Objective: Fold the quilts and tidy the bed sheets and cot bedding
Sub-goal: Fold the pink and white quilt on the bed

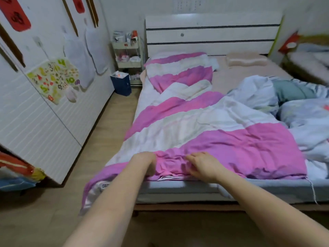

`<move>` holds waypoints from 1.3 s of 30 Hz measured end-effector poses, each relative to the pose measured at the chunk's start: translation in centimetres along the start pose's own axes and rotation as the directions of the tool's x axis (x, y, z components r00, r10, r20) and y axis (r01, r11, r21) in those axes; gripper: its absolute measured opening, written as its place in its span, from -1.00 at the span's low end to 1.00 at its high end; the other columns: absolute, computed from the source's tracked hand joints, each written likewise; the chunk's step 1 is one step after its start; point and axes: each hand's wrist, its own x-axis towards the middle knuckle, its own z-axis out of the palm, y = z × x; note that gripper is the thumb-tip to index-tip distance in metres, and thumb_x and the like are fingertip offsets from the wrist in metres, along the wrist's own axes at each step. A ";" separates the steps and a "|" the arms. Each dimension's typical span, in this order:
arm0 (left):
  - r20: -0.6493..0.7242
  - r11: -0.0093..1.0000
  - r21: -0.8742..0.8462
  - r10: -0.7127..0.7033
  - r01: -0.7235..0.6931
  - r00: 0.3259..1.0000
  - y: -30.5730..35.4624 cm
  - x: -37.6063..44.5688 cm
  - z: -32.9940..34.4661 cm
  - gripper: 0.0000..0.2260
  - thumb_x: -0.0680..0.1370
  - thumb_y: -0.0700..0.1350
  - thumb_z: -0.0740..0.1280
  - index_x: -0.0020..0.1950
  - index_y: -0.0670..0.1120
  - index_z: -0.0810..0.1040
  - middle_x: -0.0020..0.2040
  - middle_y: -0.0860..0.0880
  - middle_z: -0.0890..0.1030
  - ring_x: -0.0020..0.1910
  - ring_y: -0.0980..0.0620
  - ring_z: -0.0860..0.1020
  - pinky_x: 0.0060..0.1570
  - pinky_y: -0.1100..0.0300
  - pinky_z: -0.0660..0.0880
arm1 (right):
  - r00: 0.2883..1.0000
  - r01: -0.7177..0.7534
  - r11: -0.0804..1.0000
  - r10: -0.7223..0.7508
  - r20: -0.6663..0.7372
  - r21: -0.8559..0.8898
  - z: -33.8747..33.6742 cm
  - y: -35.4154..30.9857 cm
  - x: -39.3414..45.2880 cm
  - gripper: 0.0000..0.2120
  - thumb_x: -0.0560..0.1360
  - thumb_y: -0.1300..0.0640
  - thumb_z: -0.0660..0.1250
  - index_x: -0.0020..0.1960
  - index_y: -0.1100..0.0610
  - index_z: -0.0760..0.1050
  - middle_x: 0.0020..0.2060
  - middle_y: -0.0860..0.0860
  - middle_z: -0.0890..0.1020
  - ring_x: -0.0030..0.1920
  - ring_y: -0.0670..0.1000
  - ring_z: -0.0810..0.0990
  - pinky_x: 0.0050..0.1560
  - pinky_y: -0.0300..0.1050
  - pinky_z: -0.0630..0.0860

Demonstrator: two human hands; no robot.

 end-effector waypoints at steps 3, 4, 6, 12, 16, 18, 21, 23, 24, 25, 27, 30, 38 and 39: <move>-0.073 0.969 -0.040 0.242 -0.245 0.968 8.0 2.0 -3.5 -0.56 0.48 -0.16 0.37 0.36 -0.08 0.44 0.20 -0.15 0.58 0.11 -0.12 0.58 0.04 0.06 0.52 | 0.960 -0.232 0.971 0.238 -0.150 0.057 -0.6 5.1 -2.0 -0.69 0.58 -0.01 0.15 0.22 0.11 0.45 0.13 0.10 0.56 0.15 0.14 0.50 0.10 -0.06 0.33; -0.111 0.950 -0.024 0.306 -0.311 0.945 10.4 2.5 -4.2 -0.53 0.48 -0.15 0.38 0.39 -0.05 0.41 0.20 -0.17 0.58 0.11 -0.13 0.58 0.03 0.06 0.51 | 0.935 -0.300 0.951 0.308 -0.174 0.068 -0.8 6.8 -2.7 -0.69 0.57 0.00 0.16 0.22 0.12 0.46 0.13 0.11 0.55 0.15 0.14 0.50 0.09 -0.05 0.34; -0.212 0.907 0.019 0.415 -0.420 0.885 15.6 3.8 -5.4 -0.46 0.48 -0.09 0.40 0.43 -0.06 0.33 0.29 -0.20 0.49 0.21 -0.18 0.51 0.14 0.01 0.47 | 0.858 -0.453 0.886 0.463 -0.224 0.096 -1.2 11.1 -4.4 -0.67 0.55 0.03 0.20 0.25 0.15 0.44 0.13 0.12 0.53 0.15 0.16 0.48 0.10 -0.02 0.35; -0.326 0.838 -0.051 0.500 -0.544 0.802 26.7 7.6 -6.0 -0.09 0.44 0.17 0.41 0.58 -0.03 -0.09 0.55 -0.15 0.08 0.51 -0.20 0.10 0.40 -0.23 0.18 | 0.462 -0.827 0.487 0.873 -0.154 0.279 0.6 21.4 -8.8 -0.35 0.48 -0.10 0.33 0.40 0.24 0.22 0.35 0.25 0.33 0.37 0.22 0.27 0.34 0.11 0.26; -0.277 0.841 -0.069 0.500 -0.536 0.821 31.2 10.2 -4.7 -0.03 0.44 0.28 0.35 0.57 0.05 -0.25 0.57 -0.07 -0.25 0.54 -0.21 -0.21 0.40 -0.36 -0.12 | 0.255 -0.791 0.123 0.957 0.140 0.599 2.8 25.5 -11.3 0.13 0.24 -0.38 0.45 0.51 0.18 -0.02 0.42 0.24 0.30 0.44 0.23 0.25 0.41 0.14 0.18; -0.272 0.839 -0.049 0.510 -0.541 0.816 32.6 10.9 -4.0 -0.01 0.41 0.30 0.35 0.57 0.06 -0.27 0.56 -0.05 -0.28 0.53 -0.22 -0.26 0.38 -0.38 -0.17 | 0.296 -0.689 0.061 0.933 0.204 0.723 3.8 26.1 -12.1 0.08 0.24 -0.26 0.52 0.48 0.22 0.05 0.35 0.21 0.42 0.33 0.23 0.41 0.30 0.07 0.35; -0.283 0.840 -0.011 0.518 -0.543 0.807 33.3 10.5 -3.8 0.05 0.38 0.30 0.38 0.55 0.05 -0.31 0.56 -0.04 -0.31 0.52 -0.23 -0.27 0.38 -0.39 -0.17 | 0.387 -0.672 0.331 0.920 -0.067 0.662 2.6 25.6 -12.0 -0.45 0.37 -0.06 0.43 0.24 0.15 0.34 0.10 0.18 0.58 0.09 0.25 0.55 -0.03 0.01 0.45; -0.407 0.813 -0.041 0.518 -0.581 0.753 34.4 9.0 -4.9 0.08 0.37 0.25 0.42 0.55 0.05 -0.32 0.57 -0.04 -0.28 0.53 -0.20 -0.23 0.40 -0.38 -0.13 | 0.382 -0.652 0.487 0.873 -0.303 0.581 -1.2 25.9 -12.9 -0.61 0.36 0.03 0.35 0.16 0.05 0.41 -0.01 0.16 0.63 0.00 0.27 0.57 -0.13 0.00 0.40; -0.483 0.783 -0.059 0.521 -0.620 0.704 35.2 8.2 -5.6 0.06 0.37 0.20 0.43 0.56 0.04 -0.29 0.58 -0.05 -0.23 0.54 -0.18 -0.18 0.43 -0.34 -0.09 | 0.349 -0.648 0.516 0.855 -0.385 0.560 -3.0 26.4 -13.9 -0.62 0.35 0.04 0.34 0.16 -0.01 0.44 -0.02 0.15 0.64 0.00 0.27 0.57 -0.13 0.01 0.41; -0.538 0.735 -0.073 0.540 -0.674 0.647 36.0 7.3 -6.4 0.02 0.38 0.15 0.44 0.58 0.03 -0.22 0.59 -0.06 -0.14 0.55 -0.17 -0.10 0.45 -0.28 -0.01 | 0.319 -0.655 0.520 0.848 -0.424 0.548 -4.1 26.8 -15.2 -0.61 0.34 0.05 0.32 0.17 -0.03 0.45 -0.01 0.14 0.65 0.01 0.27 0.57 -0.10 0.03 0.44; -0.526 0.645 -0.050 0.632 -0.762 0.569 37.1 5.9 -7.0 -0.10 0.39 0.03 0.45 0.59 -0.02 -0.01 0.56 -0.10 0.13 0.50 -0.12 0.18 0.42 -0.06 0.22 | 0.284 -0.729 0.453 0.883 -0.375 0.514 -3.5 27.1 -18.1 -0.61 0.38 0.07 0.30 0.21 -0.04 0.45 0.02 0.17 0.63 0.03 0.28 0.57 -0.04 0.07 0.48; -0.285 0.674 0.004 0.709 -0.739 0.645 35.6 4.6 -5.9 -0.39 0.40 -0.09 0.44 0.40 -0.07 0.31 0.37 -0.11 0.45 0.28 -0.13 0.46 0.21 0.00 0.44 | 0.267 -0.887 0.299 0.954 -0.138 0.352 1.4 24.0 -19.7 -0.61 0.50 0.10 0.23 0.32 0.05 0.34 0.12 0.23 0.55 0.14 0.27 0.52 0.07 0.10 0.45; -0.257 0.844 0.102 0.534 -0.527 0.805 21.1 6.3 -10.3 -0.62 0.55 -0.04 0.28 0.34 -0.13 0.47 0.27 -0.11 0.54 0.23 -0.12 0.50 0.20 0.04 0.46 | 0.580 -0.767 0.631 0.759 -0.296 0.117 -4.1 16.8 -6.4 -0.74 0.51 0.20 0.20 0.19 0.19 0.42 0.14 0.16 0.48 0.13 0.22 0.48 0.03 0.05 0.41; -0.273 0.861 0.079 0.504 -0.503 0.819 17.6 6.7 -10.5 -0.61 0.55 -0.03 0.27 0.36 -0.10 0.46 0.29 -0.08 0.53 0.26 -0.10 0.48 0.21 0.03 0.46 | 0.631 -0.721 0.680 0.723 -0.280 0.134 -5.2 14.4 -3.2 -0.76 0.52 0.19 0.20 0.16 0.19 0.44 0.11 0.15 0.50 0.10 0.22 0.51 -0.02 0.03 0.43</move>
